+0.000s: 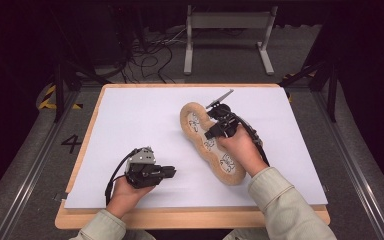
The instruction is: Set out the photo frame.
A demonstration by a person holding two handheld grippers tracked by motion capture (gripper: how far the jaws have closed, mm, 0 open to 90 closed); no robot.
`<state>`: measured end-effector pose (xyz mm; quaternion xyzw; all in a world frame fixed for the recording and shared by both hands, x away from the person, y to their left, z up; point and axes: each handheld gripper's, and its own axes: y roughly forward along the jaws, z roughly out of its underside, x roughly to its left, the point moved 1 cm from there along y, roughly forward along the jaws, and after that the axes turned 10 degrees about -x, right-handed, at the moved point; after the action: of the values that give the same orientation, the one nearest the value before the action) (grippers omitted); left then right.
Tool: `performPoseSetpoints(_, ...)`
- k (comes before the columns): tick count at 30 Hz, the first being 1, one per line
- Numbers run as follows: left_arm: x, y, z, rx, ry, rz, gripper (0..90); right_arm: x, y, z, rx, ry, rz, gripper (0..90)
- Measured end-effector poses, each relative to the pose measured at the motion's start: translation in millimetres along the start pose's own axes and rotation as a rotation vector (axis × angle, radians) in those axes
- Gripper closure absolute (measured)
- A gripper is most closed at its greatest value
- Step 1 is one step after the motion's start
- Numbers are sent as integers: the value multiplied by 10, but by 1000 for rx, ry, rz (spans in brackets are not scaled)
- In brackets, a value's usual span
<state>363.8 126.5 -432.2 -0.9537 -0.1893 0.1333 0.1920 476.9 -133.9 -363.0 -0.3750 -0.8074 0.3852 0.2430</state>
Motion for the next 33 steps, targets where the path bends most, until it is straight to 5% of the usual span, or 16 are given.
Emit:
performPoseSetpoints(10, 29, -52, 9, -8, -11, -14, 810, 113, -169, -115, 7, -208, -26, 752)
performPoseSetpoints(12, 41, -72, 17, -12, -16, -23, 811, 126, -202, -143, 30, -300, -54, 752)
performPoseSetpoints(13, 41, -72, 17, -12, -16, -23, 810, 126, -202, -143, 30, -300, -54, 752)
performPoseSetpoints(20, 79, -137, 48, -19, -31, -42, 807, 166, -248, -160, 50, -530, -148, 752)
performPoseSetpoints(33, 94, -208, 92, -22, -47, -67, 806, 180, -205, -98, 73, -717, -289, 752)
